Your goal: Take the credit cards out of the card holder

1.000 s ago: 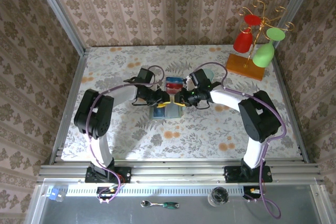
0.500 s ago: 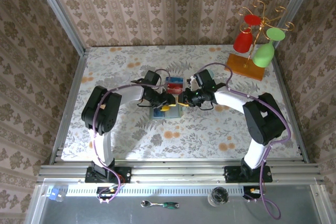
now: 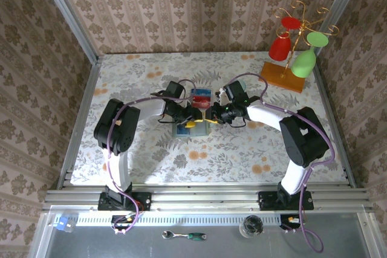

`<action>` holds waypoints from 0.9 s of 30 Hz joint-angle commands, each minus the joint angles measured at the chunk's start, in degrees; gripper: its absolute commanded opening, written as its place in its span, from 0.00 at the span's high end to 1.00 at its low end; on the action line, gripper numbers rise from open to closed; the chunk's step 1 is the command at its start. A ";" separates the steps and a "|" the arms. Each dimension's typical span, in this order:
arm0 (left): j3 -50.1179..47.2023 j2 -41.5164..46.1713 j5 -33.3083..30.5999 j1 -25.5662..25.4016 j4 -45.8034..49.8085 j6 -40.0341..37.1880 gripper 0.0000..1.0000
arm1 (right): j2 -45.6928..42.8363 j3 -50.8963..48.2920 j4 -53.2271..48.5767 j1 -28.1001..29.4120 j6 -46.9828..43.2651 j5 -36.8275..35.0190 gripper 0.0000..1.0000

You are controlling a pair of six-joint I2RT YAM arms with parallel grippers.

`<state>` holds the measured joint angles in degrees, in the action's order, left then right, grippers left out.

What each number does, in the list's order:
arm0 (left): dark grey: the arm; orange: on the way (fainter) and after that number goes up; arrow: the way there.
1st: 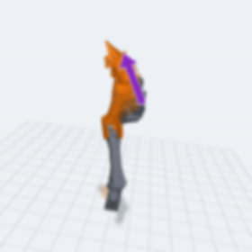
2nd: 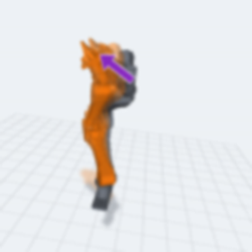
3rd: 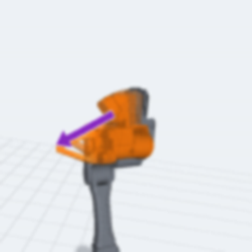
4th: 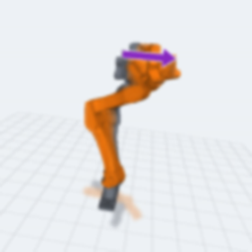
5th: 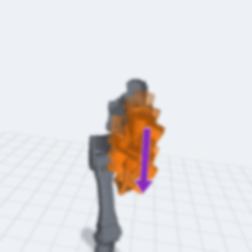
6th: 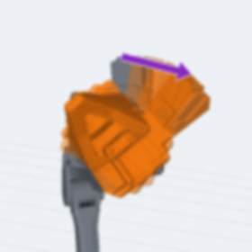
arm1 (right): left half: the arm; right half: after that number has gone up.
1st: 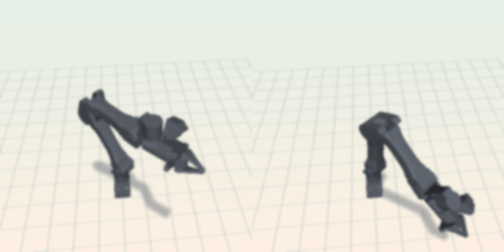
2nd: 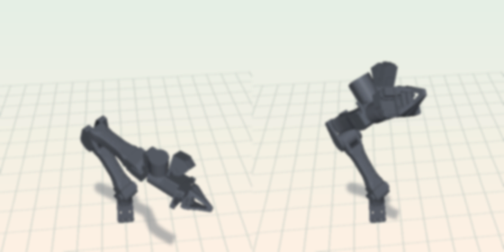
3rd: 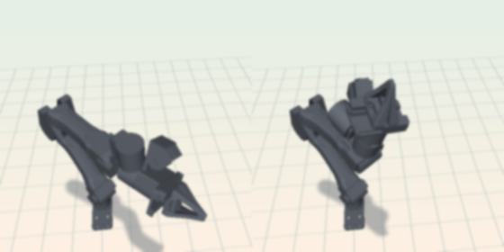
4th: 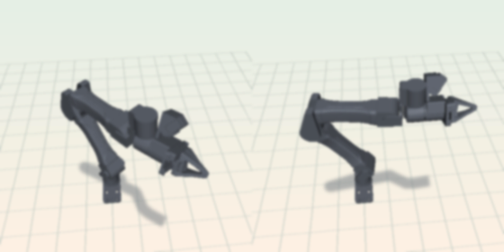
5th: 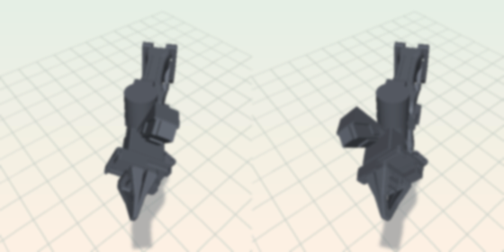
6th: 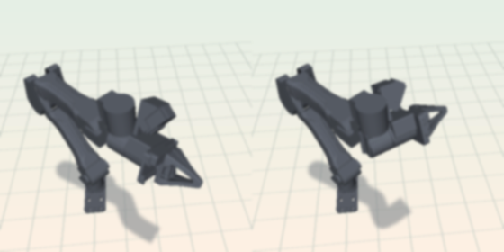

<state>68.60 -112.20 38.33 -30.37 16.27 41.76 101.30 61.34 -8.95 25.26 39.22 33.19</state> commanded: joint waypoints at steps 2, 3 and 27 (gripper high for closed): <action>-2.08 4.57 -0.87 2.12 -1.41 0.85 0.54 | 0.07 1.25 0.69 0.12 0.65 -0.49 0.78; -2.84 5.37 -0.97 2.58 -1.45 0.83 0.54 | 0.41 1.48 0.83 0.34 0.74 -0.41 0.78; -14.10 12.31 0.43 12.23 -1.94 -1.99 0.72 | 11.84 13.79 -2.12 7.08 2.93 -0.14 0.78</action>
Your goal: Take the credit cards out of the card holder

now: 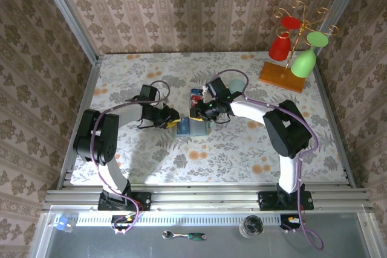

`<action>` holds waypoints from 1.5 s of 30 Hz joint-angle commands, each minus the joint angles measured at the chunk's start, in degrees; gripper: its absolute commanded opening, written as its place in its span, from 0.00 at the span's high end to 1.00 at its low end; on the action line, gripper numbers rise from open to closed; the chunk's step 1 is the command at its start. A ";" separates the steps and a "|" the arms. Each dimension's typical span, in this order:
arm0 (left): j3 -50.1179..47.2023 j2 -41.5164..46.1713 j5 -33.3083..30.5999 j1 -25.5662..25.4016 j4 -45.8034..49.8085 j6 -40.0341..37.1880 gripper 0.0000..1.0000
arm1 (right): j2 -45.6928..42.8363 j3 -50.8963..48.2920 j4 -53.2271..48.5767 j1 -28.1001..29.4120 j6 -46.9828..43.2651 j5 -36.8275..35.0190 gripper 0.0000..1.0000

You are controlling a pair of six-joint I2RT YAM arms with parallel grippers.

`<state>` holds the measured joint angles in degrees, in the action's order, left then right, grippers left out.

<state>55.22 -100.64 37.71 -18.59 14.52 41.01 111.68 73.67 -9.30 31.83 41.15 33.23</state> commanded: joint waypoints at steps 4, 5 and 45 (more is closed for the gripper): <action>-0.47 0.29 1.56 0.48 -0.46 -1.33 0.82 | 2.34 2.03 -1.74 0.84 1.29 -0.07 0.78; -0.45 0.06 1.70 0.49 -0.45 -1.43 0.84 | 2.53 2.09 -1.77 0.86 1.30 -0.01 0.78; -3.59 -1.52 -2.29 1.40 1.31 -2.51 0.98 | 7.14 5.59 -2.52 2.08 1.74 2.93 0.72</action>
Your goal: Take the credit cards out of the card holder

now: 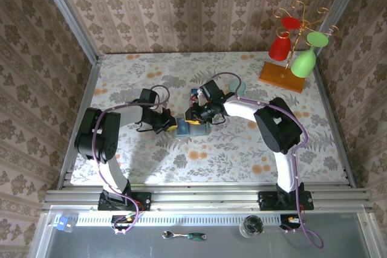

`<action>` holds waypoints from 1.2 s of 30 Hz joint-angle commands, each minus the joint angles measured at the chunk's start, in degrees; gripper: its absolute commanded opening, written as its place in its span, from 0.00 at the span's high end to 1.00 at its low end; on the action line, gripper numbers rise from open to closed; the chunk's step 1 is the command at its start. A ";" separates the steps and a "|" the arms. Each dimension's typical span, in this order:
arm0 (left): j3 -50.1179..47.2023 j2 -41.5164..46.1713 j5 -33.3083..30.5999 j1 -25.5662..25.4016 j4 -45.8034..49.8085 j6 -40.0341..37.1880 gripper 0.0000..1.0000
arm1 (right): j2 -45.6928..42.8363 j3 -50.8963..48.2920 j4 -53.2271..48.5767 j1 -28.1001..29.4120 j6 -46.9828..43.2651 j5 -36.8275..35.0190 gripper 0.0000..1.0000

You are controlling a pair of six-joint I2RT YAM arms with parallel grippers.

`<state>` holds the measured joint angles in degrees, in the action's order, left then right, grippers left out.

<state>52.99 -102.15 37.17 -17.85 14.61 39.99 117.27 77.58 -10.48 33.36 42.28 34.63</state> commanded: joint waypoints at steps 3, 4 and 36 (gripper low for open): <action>-1.82 -0.08 -1.68 0.86 0.95 -1.55 0.98 | 2.20 1.96 -1.36 0.74 0.61 1.58 0.72; -1.97 -0.15 -1.64 0.89 0.82 -1.41 0.99 | 2.40 2.10 -1.42 0.81 0.69 1.58 0.72; -3.43 1.49 -0.69 1.32 -1.17 -0.70 0.97 | 6.49 7.41 -12.85 2.59 -1.61 -4.62 0.72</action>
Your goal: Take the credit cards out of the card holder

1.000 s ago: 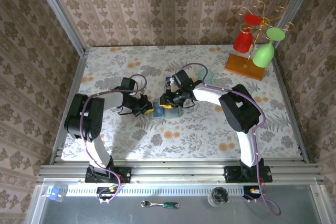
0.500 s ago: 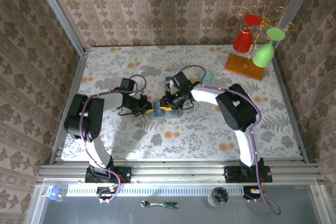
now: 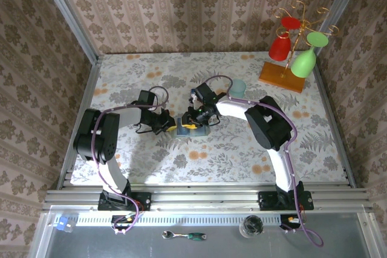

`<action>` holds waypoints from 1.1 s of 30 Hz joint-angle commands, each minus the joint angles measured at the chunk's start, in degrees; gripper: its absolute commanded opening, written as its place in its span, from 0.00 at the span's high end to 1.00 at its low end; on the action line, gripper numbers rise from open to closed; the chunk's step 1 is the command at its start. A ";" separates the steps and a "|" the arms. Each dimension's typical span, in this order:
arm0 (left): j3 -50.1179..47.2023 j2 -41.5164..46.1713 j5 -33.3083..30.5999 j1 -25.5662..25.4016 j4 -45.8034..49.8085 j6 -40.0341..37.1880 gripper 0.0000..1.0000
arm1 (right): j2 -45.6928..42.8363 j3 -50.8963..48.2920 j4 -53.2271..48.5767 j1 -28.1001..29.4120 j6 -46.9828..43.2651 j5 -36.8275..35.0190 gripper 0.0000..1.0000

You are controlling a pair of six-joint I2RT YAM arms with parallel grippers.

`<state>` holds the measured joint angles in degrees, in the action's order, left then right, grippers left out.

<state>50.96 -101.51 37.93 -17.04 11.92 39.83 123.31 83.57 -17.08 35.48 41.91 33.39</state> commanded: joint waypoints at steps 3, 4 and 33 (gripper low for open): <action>-1.31 0.88 -1.46 0.58 1.51 -0.52 0.95 | 0.11 1.48 -7.84 0.55 -1.14 -5.22 0.71; -1.30 0.88 -1.46 0.57 1.52 -0.46 0.95 | -0.03 1.49 -8.20 0.55 -1.13 -5.57 0.71; 3.17 1.88 -1.46 -2.12 3.77 -0.30 0.97 | -6.83 -2.19 -5.17 0.73 -1.94 -7.81 0.71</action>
<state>52.56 -99.46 36.82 -18.74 14.68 39.83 118.43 82.19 -21.04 36.23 40.10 27.20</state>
